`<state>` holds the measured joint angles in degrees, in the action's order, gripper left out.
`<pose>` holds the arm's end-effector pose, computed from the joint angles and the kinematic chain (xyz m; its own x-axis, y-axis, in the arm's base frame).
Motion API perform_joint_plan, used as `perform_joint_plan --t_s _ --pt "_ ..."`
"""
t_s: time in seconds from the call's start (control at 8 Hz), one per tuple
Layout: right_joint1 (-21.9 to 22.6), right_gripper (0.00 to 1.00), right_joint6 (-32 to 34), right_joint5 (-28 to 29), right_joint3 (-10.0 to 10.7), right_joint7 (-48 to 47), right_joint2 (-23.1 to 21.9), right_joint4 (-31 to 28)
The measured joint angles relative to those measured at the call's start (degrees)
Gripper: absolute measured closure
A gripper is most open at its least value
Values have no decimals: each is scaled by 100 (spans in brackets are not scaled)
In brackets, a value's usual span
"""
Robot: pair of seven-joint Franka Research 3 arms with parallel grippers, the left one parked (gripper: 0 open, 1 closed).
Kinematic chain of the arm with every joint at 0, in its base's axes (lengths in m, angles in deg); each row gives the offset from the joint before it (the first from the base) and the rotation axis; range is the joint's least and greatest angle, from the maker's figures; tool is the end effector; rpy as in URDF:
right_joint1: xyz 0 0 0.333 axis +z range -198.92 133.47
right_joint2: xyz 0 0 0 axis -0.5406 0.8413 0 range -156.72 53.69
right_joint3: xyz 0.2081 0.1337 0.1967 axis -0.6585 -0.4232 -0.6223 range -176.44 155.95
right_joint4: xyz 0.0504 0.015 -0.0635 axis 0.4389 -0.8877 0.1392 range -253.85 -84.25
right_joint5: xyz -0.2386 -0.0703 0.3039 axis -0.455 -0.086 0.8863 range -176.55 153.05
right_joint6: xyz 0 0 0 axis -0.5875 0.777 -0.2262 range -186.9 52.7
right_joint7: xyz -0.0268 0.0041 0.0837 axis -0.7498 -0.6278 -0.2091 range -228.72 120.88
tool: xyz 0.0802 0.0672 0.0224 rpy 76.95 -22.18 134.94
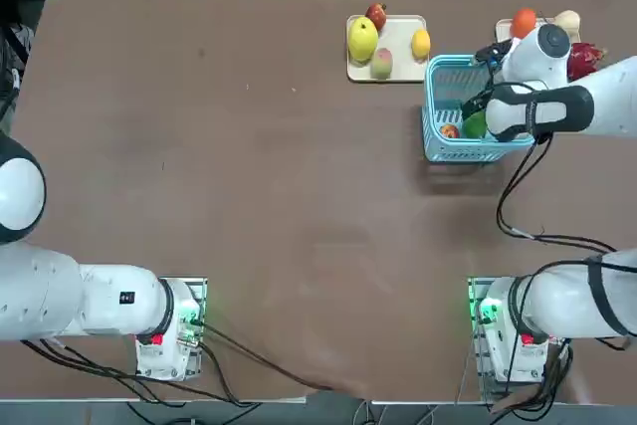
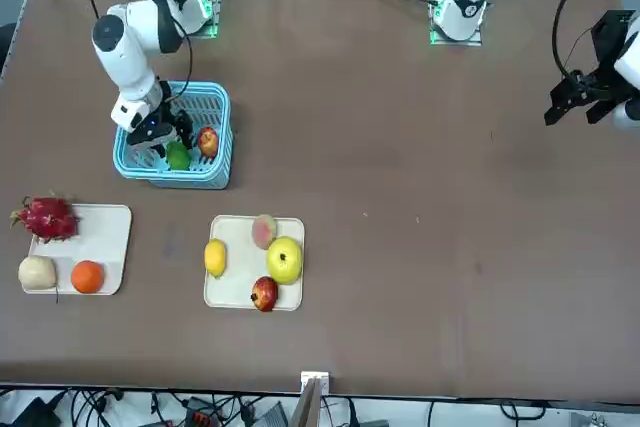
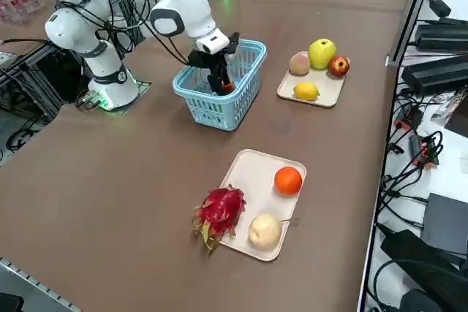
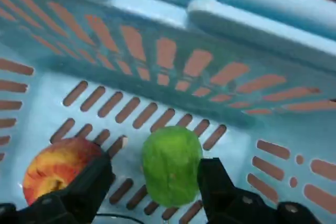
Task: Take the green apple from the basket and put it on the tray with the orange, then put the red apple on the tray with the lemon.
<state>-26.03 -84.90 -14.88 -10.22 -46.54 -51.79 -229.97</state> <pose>0.4361 0.0539 0.2596 0.9398 0.2911 0.1793 0.2870 -0.9567 0.0490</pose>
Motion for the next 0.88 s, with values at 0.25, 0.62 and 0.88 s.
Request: perform_joint_plan --t_s 0.25,0.62,0.88 --pt "-4 0 -39 -3 3 197 44 -1" --pt "-18 0 -331 -3 3 329 169 -2" --pt "-30 0 -585 -3 3 455 377 -3"
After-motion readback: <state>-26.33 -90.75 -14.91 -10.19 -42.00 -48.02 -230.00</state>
